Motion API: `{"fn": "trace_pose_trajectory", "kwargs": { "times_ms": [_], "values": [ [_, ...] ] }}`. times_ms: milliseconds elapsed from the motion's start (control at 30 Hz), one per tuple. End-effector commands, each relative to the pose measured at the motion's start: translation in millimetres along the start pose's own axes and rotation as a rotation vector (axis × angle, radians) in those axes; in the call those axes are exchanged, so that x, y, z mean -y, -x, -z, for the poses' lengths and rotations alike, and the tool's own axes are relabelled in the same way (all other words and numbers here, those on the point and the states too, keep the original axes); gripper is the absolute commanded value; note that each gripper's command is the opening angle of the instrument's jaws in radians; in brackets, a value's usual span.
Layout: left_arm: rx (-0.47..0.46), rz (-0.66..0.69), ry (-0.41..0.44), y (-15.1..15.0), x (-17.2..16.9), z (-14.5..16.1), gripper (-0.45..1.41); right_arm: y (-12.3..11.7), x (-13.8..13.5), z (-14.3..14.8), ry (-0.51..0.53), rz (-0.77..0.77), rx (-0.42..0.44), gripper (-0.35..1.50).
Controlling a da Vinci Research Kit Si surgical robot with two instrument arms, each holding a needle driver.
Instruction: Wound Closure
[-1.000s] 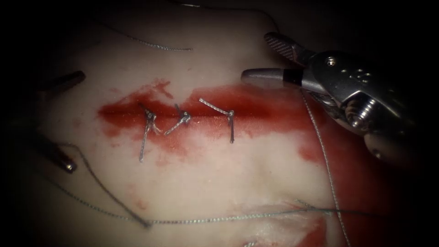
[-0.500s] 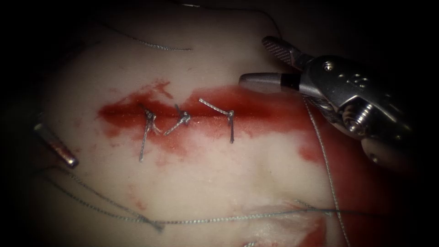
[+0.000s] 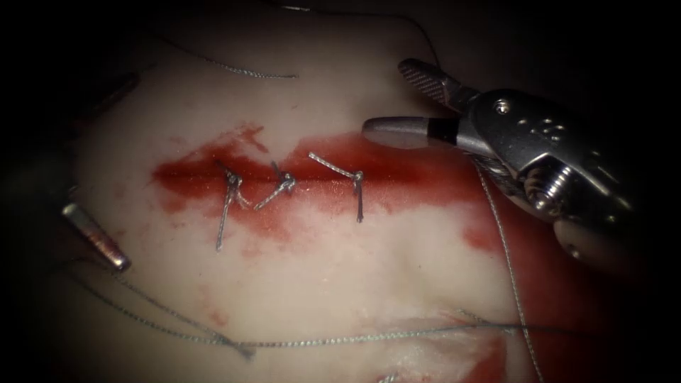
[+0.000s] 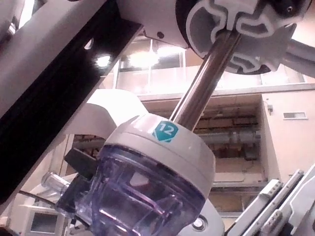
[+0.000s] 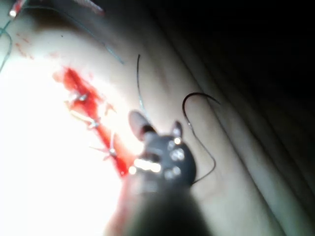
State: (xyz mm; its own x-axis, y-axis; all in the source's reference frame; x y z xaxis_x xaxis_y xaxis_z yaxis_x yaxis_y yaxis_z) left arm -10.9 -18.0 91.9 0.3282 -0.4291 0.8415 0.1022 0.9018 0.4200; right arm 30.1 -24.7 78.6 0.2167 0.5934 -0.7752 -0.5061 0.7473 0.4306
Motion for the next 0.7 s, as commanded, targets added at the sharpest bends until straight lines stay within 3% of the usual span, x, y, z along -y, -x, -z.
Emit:
{"fn": "trace_pose_trajectory", "kwargs": {
  "times_ms": [33,700],
  "values": [
    [0.005,-0.002,0.003,1.0,-0.9,-0.4,1.4,-0.7,-0.2,-1.0,-0.003,0.003,-0.004,1.4],
    [0.009,0.014,-0.012,1.9,-0.9,-0.4,1.4,-0.8,-0.2,-1.0,-0.003,0.002,-0.004,1.4]
  ]
}}
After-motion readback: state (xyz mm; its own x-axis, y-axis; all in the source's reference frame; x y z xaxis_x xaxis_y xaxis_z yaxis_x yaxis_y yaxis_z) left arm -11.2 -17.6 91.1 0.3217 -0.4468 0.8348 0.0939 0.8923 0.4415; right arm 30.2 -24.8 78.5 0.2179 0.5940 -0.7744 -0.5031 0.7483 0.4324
